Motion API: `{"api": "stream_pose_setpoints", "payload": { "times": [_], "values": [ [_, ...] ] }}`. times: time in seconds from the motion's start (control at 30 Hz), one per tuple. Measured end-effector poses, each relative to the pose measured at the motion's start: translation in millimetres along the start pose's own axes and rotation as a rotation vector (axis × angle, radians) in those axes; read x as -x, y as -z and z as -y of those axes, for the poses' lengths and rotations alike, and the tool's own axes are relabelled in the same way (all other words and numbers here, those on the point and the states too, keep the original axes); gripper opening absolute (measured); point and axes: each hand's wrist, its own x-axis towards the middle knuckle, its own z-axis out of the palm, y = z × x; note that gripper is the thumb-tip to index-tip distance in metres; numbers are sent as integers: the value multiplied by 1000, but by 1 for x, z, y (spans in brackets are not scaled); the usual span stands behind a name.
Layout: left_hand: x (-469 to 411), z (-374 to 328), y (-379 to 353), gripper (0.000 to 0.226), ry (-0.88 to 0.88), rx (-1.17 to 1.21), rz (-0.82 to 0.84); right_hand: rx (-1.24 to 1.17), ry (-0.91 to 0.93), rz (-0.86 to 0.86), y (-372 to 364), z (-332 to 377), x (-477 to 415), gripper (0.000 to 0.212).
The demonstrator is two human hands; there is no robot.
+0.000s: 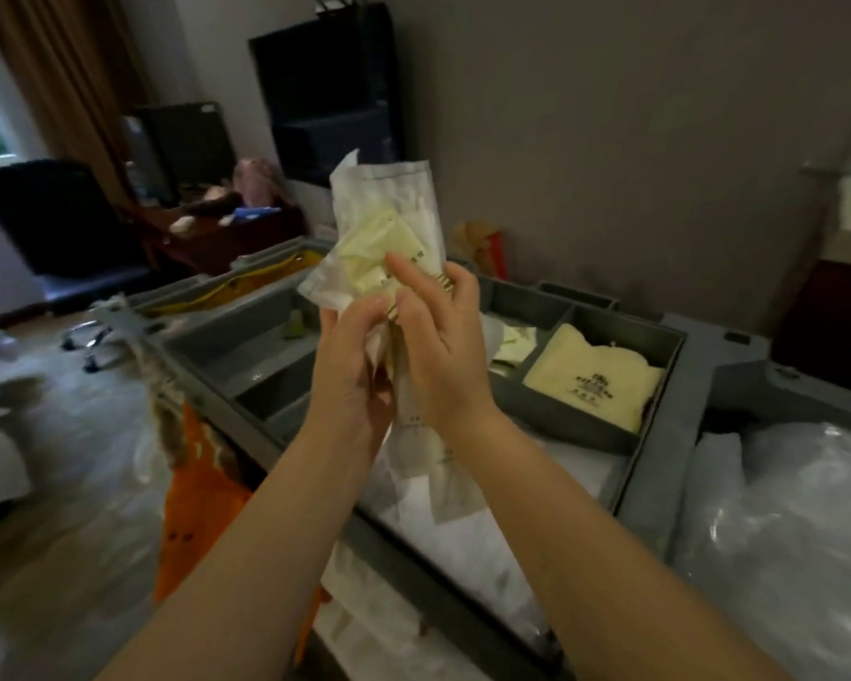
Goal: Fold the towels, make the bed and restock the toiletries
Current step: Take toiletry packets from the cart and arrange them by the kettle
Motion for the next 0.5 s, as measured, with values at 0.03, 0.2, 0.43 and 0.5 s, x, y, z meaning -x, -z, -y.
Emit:
{"api": "stream_pose_setpoints", "payload": {
  "times": [0.03,0.2,0.43,0.5],
  "values": [
    [-13,0,4,59,28,21,31,31,8,-36,-5,-8,-8,48],
    [-72,9,44,64,207,100,136,182,-36,-181,-42,-51,-28,45],
    [-170,-29,118,50,479,122,227,279,-88,-348,-150,-84,-75,40],
    [-197,-39,137,49,507,98,268,287,-103,-355,-175,-91,-88,38]
  ]
}}
